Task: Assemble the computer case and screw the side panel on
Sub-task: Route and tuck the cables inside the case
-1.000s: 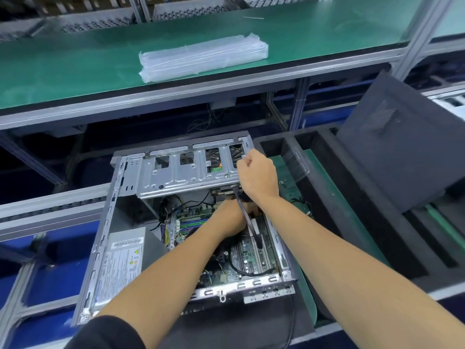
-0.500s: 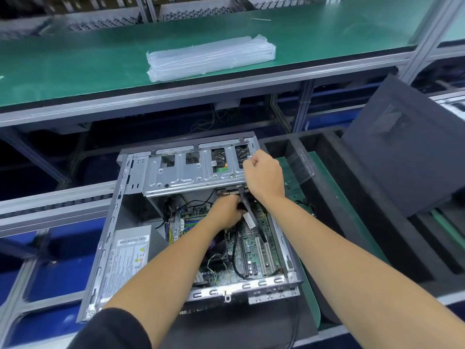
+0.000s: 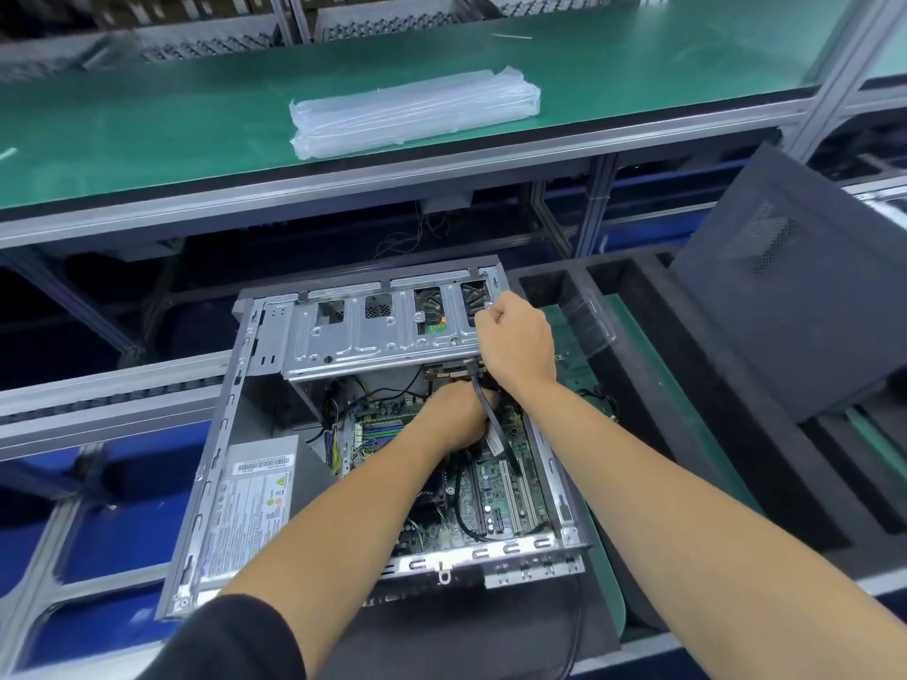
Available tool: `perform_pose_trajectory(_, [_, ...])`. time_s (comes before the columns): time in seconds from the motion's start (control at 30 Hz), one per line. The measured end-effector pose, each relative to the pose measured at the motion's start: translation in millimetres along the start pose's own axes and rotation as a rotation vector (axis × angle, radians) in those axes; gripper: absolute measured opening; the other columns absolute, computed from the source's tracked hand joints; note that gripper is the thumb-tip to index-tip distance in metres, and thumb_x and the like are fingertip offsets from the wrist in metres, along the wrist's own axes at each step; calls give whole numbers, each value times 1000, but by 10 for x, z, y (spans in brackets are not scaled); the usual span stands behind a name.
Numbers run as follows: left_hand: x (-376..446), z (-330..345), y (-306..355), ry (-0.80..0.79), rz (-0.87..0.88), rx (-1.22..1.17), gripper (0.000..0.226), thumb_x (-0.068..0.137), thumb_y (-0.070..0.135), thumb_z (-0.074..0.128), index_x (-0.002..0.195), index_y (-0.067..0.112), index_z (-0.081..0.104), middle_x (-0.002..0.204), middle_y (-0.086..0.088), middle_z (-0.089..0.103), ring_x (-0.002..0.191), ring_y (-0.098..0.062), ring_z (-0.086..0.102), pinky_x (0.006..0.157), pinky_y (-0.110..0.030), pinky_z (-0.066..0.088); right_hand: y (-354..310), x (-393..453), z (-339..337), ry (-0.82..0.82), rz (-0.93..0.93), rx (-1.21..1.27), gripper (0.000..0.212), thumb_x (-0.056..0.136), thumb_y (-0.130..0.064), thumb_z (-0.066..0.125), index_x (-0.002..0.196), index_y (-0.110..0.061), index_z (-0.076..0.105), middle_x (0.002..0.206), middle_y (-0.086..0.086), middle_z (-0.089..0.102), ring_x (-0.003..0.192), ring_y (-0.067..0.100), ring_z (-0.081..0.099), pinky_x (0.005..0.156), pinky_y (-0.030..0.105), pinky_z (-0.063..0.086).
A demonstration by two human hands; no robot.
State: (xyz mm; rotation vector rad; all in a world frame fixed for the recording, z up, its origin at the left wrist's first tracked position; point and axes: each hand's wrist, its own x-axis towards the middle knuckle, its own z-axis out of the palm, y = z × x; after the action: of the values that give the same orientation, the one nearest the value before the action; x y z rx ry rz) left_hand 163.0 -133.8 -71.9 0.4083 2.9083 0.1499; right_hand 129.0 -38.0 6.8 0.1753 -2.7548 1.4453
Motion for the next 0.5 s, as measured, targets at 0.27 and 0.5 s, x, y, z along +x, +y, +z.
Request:
perform_pose_trajectory(0.27, [-15,39,-71,78,-7,-88,17,82,7,49,88,9,65,85,-11,64,78,-32,57,63,-39,50,0,6,1,-1,2,-20,19,91,-18,50,74,-13,45,68,-1,50,59,12,40,51,31,30])
perform_pose_trajectory(0.5, [8,44,-37,67,-38,-214,23,76,-3,48,58,12,48,61,-9,50,58,-30,44,45,-28,31,-11,7,-7,-4,-1,-20,23,92,-17,49,70,-15,41,66,-2,47,58,12,39,50,31,27])
